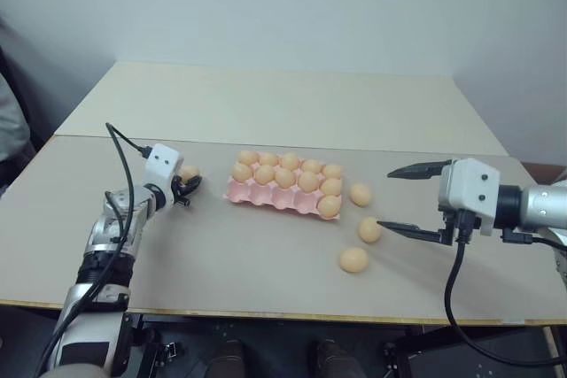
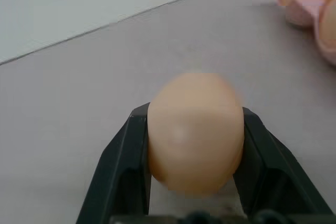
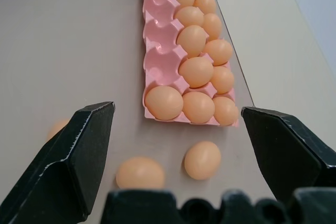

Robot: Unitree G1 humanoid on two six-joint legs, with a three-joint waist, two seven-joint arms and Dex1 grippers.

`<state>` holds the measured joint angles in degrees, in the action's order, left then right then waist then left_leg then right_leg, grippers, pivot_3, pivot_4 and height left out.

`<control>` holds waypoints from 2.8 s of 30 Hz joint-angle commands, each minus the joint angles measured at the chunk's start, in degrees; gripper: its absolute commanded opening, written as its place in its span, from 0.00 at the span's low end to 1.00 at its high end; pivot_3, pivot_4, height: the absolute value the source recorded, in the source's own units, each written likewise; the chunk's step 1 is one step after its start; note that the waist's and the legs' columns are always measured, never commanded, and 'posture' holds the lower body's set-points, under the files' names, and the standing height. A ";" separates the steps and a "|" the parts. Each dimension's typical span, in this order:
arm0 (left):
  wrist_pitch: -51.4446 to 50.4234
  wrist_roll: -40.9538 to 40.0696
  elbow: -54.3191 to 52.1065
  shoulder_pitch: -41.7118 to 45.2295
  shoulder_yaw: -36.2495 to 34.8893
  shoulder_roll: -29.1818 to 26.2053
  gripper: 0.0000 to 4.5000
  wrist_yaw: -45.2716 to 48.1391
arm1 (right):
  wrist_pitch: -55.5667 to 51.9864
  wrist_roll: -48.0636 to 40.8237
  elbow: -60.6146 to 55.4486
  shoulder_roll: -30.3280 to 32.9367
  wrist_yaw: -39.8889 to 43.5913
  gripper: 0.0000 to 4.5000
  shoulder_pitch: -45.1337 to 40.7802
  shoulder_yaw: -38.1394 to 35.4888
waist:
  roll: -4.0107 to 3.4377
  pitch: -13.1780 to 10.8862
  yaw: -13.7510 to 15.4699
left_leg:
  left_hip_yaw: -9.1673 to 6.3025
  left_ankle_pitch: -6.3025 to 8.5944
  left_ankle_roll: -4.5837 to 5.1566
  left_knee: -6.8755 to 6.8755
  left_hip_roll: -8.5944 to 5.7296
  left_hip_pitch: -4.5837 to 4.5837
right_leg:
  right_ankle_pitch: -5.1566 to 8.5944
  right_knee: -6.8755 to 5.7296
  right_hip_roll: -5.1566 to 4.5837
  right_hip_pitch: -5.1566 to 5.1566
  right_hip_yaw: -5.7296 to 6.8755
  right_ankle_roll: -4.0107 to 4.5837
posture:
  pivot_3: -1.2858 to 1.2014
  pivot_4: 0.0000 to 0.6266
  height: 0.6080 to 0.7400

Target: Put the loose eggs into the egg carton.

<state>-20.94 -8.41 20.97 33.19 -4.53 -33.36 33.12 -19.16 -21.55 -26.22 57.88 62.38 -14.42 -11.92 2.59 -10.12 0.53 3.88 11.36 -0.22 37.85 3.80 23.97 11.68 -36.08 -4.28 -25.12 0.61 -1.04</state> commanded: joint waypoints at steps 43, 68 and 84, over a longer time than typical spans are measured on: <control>18.52 -0.97 13.07 17.24 14.92 19.54 0.87 29.01 | -4.21 0.26 -10.42 0.62 -7.87 1.00 14.34 -14.17 | 0.01 0.01 0.13 | -0.22 0.00 0.04 0.09 -0.14 0.09 | 0.02 0.05 0.00 0.10 0.03 -0.14 | 0.52 0.24 1.00; -2.76 -27.77 -41.96 -23.47 -19.83 -17.92 0.87 37.08 | -1.04 0.34 -4.75 2.44 -1.46 1.00 16.87 -15.48 | -0.03 0.03 -0.36 | -0.13 0.01 0.02 0.08 -0.01 -0.16 | 0.27 0.04 -0.04 0.19 0.05 0.23 | 0.52 0.24 1.00; -6.69 -36.52 -48.56 -29.08 -23.87 -21.24 0.87 37.11 | -1.66 -3.76 -4.67 2.95 4.19 1.00 16.31 -11.62 | -0.05 0.04 0.11 | -0.08 0.01 0.01 0.06 0.01 -0.17 | 0.30 0.03 -0.03 0.17 0.03 0.28 | 0.52 0.24 1.00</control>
<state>-26.81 -43.00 -25.18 4.39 -26.49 -53.38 69.07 -21.29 -23.91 -29.84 60.46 66.18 2.75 -24.15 2.54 -10.08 0.64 3.80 11.38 -0.22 37.91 3.81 23.80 11.99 -36.04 -4.31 -24.96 0.64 -0.76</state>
